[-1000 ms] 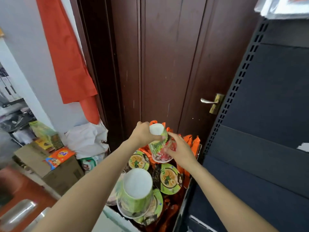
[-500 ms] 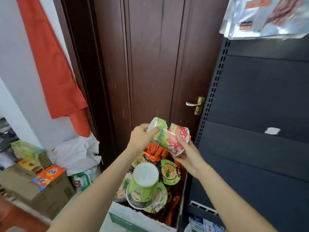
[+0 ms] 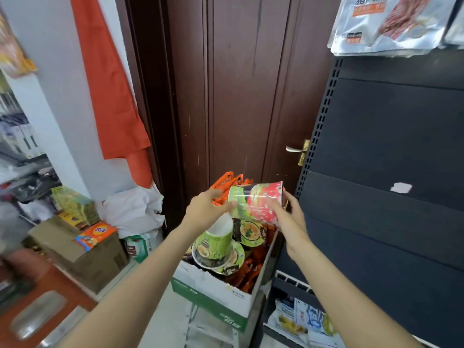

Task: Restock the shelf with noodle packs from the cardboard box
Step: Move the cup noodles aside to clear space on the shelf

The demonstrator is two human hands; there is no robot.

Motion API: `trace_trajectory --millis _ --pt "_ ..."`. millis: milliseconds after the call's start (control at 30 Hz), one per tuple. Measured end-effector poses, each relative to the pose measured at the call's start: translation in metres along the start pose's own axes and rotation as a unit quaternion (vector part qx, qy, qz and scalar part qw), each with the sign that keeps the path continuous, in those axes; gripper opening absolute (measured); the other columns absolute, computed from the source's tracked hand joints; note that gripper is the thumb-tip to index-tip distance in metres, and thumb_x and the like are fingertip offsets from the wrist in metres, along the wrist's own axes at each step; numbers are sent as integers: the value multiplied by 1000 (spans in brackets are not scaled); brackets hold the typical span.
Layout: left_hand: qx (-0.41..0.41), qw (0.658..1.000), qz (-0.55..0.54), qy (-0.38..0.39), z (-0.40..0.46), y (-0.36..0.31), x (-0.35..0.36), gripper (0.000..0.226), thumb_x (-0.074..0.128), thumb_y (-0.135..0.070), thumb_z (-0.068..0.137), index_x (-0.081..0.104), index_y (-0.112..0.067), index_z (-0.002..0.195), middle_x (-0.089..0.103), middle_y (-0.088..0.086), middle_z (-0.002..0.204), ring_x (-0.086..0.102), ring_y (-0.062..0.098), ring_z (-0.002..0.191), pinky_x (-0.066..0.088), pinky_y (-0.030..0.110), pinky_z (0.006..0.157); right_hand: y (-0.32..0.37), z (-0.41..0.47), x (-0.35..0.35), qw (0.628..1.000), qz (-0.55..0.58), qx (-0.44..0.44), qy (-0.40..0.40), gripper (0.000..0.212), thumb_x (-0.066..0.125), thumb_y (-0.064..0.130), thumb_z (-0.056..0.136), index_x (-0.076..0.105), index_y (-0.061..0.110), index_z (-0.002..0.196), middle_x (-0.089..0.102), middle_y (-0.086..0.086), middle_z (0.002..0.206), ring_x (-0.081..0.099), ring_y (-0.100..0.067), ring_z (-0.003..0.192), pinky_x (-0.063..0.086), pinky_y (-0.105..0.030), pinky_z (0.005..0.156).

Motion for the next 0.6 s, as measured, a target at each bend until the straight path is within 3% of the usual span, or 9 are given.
trace_trajectory --millis 133,233,367,467,600 --pt "-4 981 177 77 -13 24 6 82 74 -53 69 42 -22 138 39 4 142 36 28 129 32 45 107 8 -8 -3 994 -81 -48 -49 61 77 41 72 44 34 123 56 9 113 55 -11 103 41 -30 86" --pt "8 980 162 116 -13 32 12 84 79 -52 63 44 -24 134 39 4 137 34 27 128 35 42 103 13 -13 2 988 -115 -72 -72 51 77 38 72 44 34 110 49 9 108 51 -14 103 41 -31 83" --pt "49 973 167 150 -8 32 11 84 83 -48 57 48 -21 129 46 2 124 41 21 118 40 33 97 14 -16 6 982 -147 -77 -94 52 78 43 67 44 37 105 48 3 119 49 -18 110 44 -38 90" --pt "64 976 169 121 -10 31 5 77 82 -42 60 50 -21 127 45 4 119 47 23 111 44 36 93 15 -21 5 969 -196 -96 -115 55 81 43 63 45 37 105 47 3 121 46 -20 115 43 -43 97" --pt "82 980 177 35 -21 12 -7 79 76 -49 67 42 -22 133 41 4 126 45 25 117 47 41 87 14 -33 1 944 -279 -122 -124 53 83 39 61 49 34 101 48 0 122 42 -20 118 42 -38 97"
Point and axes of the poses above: each hand's wrist, its own z-axis towards the middle knuckle, its own x-axis out of the palm, y = z × x, the point moved 5 cm from there along z, towards the middle knuckle
